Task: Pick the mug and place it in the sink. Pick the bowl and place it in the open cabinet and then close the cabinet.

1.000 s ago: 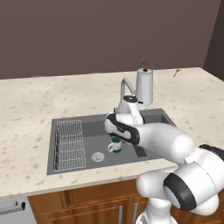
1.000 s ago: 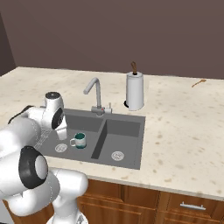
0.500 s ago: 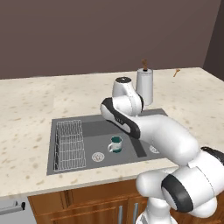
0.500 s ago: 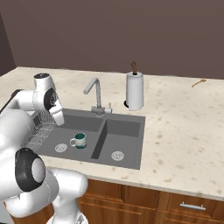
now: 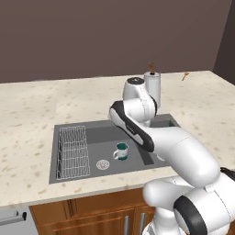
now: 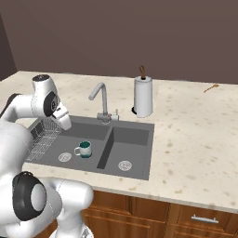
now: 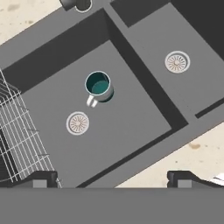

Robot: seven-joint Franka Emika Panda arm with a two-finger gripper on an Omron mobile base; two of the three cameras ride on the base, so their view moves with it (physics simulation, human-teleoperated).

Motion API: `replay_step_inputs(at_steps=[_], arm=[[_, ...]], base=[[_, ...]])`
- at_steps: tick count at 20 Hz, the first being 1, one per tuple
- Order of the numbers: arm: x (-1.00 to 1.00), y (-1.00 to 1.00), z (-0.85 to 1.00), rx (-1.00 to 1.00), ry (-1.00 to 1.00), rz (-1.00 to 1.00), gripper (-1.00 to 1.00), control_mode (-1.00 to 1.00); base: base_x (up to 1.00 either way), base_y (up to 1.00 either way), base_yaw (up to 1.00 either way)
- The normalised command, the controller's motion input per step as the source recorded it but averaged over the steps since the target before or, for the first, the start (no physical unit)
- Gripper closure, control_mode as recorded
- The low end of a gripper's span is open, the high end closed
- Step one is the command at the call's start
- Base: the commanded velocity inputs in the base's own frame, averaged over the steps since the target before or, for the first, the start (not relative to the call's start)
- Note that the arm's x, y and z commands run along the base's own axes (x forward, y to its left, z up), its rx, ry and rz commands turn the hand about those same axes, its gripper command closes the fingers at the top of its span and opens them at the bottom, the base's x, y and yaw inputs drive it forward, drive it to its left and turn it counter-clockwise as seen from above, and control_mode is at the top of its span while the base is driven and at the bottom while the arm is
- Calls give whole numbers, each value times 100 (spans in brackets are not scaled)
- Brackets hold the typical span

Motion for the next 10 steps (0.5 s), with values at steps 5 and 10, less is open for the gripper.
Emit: replay_step_inputs(at_steps=[5, 10], arm=[[-16, -5, 7, 0, -7, 16, -100, -100], [-21, 0, 13, 0, -5, 4, -100, -100]], base=[[0, 0, 0], [0, 0, 0]])
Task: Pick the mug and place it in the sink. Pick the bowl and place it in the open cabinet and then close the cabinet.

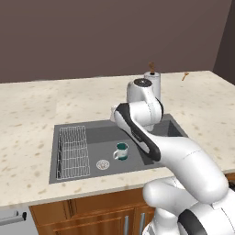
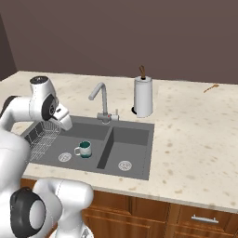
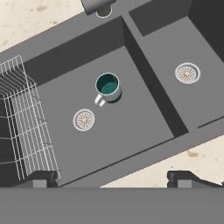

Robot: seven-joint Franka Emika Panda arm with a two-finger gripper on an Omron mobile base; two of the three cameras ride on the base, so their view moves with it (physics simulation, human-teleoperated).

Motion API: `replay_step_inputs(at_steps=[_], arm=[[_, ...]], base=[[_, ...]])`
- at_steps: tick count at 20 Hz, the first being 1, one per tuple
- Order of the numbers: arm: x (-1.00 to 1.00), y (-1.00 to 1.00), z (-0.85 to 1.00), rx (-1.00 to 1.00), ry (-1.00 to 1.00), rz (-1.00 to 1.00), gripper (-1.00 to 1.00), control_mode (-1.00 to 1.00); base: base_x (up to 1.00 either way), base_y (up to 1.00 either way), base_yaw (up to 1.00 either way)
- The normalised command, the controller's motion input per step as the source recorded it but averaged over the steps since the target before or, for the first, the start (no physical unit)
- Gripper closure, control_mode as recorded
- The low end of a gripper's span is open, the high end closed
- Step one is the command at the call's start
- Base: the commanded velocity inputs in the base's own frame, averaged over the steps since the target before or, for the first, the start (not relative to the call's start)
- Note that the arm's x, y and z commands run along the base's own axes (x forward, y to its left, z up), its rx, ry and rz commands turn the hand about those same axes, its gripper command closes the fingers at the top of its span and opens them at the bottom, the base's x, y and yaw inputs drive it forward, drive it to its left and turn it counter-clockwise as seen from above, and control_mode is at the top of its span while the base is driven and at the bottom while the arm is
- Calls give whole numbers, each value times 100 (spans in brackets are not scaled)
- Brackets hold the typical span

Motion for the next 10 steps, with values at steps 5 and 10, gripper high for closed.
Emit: replay_step_inputs(at_steps=[5, 10], arm=[[-32, -7, 18, 0, -4, 0, -100, -100], [-25, -9, 25, 0, -3, 0, -100, -100]], base=[[0, 0, 0], [0, 0, 0]])
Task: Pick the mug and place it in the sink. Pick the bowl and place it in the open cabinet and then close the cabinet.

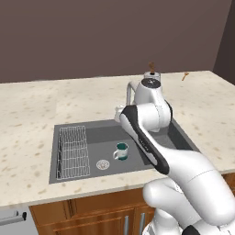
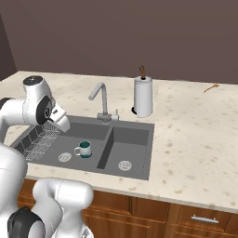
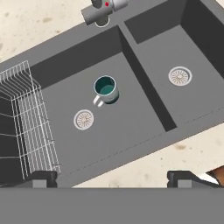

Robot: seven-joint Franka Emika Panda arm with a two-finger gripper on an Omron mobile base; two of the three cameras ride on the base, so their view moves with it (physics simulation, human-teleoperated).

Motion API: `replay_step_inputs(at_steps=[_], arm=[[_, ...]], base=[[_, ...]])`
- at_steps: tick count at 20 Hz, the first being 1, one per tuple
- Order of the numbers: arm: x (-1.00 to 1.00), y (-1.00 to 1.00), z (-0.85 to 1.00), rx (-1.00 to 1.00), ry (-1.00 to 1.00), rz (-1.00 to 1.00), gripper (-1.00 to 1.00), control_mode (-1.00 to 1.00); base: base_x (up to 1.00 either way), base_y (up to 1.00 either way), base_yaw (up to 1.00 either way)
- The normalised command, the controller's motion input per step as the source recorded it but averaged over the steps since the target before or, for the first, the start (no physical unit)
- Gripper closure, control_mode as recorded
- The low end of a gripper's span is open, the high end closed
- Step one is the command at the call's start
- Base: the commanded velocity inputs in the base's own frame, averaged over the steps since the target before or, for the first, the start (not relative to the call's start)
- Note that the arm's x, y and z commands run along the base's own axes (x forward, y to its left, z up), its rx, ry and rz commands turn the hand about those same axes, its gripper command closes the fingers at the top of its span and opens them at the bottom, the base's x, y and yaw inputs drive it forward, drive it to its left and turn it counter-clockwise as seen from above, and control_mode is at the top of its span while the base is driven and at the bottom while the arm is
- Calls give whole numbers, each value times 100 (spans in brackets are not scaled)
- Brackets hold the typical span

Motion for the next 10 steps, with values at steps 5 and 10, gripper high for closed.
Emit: replay_step_inputs(at_steps=[5, 10], arm=[[-18, -18, 22, 0, 0, 0, -100, -100], [-12, -18, 15, 0, 0, 0, -100, -100]], base=[[0, 0, 0], [0, 0, 0]])
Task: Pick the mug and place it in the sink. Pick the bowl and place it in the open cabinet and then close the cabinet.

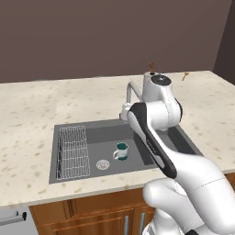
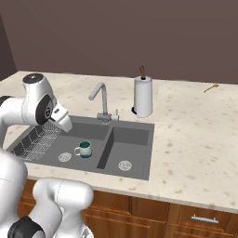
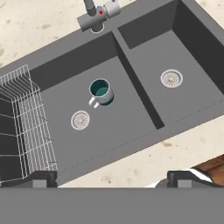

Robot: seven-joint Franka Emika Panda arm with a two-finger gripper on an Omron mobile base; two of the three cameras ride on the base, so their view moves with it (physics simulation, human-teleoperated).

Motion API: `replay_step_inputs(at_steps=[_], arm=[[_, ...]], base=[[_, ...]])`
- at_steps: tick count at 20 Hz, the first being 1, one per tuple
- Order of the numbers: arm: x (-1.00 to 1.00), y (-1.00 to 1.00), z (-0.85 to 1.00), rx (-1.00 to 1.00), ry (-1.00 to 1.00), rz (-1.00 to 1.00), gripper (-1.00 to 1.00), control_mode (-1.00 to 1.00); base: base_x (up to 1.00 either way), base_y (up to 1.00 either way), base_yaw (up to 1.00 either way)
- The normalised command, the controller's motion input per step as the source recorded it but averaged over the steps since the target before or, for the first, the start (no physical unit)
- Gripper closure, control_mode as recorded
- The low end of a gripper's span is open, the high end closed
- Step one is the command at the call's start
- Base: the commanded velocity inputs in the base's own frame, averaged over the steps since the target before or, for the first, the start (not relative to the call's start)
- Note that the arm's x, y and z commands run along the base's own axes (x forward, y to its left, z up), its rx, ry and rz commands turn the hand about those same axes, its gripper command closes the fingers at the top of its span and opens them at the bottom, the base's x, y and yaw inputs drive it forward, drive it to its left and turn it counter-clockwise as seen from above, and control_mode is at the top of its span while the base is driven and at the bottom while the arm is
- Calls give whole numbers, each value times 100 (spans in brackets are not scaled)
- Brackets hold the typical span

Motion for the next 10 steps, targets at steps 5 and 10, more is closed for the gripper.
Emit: replay_step_inputs(at_steps=[5, 10], arm=[[-14, -9, 6, 0, 0, 0, -100, -100], [-12, -13, 1, 0, 0, 0, -100, -100]], base=[[0, 0, 0], [0, 0, 0]])
